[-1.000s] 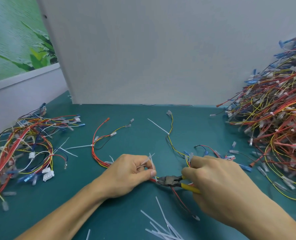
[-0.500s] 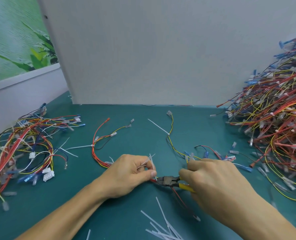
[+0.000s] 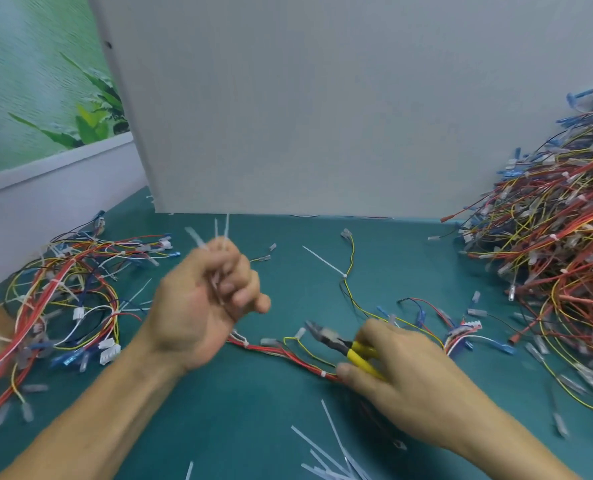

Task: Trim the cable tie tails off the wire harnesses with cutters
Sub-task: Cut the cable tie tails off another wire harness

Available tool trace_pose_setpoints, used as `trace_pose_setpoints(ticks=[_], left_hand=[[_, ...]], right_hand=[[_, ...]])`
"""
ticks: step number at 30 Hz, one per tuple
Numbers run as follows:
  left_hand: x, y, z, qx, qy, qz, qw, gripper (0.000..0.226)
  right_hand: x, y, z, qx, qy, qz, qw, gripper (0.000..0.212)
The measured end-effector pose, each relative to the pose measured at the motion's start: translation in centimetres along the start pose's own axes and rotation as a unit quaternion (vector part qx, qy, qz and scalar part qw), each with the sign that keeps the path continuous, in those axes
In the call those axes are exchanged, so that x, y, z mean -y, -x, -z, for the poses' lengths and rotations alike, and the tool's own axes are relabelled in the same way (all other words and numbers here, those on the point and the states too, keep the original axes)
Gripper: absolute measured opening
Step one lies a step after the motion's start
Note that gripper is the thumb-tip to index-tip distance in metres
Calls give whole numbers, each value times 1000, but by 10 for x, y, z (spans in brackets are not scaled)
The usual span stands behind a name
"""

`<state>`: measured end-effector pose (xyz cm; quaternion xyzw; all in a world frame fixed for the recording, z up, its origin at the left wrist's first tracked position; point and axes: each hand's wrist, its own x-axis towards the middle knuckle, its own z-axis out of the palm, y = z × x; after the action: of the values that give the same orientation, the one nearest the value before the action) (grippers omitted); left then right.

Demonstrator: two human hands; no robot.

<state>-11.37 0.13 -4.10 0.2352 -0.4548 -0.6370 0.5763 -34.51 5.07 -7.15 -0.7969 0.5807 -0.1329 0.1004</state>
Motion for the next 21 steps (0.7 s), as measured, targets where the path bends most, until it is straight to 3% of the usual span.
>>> trace_pose_setpoints(ticks=[4, 8, 11, 13, 17, 21], left_hand=[[-27, 1, 15, -31, -34, -13, 999, 28], [-6, 2, 33, -43, -187, 11, 981, 19], [13, 6, 40, 50, -462, -20, 885, 7], [23, 8, 38, 106, -535, -10, 838, 15], [36, 8, 28, 167, -578, 7, 798, 26], [37, 7, 35, 174, -587, 14, 791, 35]], right_hand=[[-5, -1, -7, 1, 71, -40, 997, 33], [-25, -1, 20, 75, 113, -71, 988, 28], [-28, -2, 42, 138, 110, -88, 980, 34], [-24, -5, 51, 113, 102, -77, 985, 33], [-7, -13, 54, 58, 118, -47, 990, 29], [3, -18, 42, 70, 132, -20, 989, 29]])
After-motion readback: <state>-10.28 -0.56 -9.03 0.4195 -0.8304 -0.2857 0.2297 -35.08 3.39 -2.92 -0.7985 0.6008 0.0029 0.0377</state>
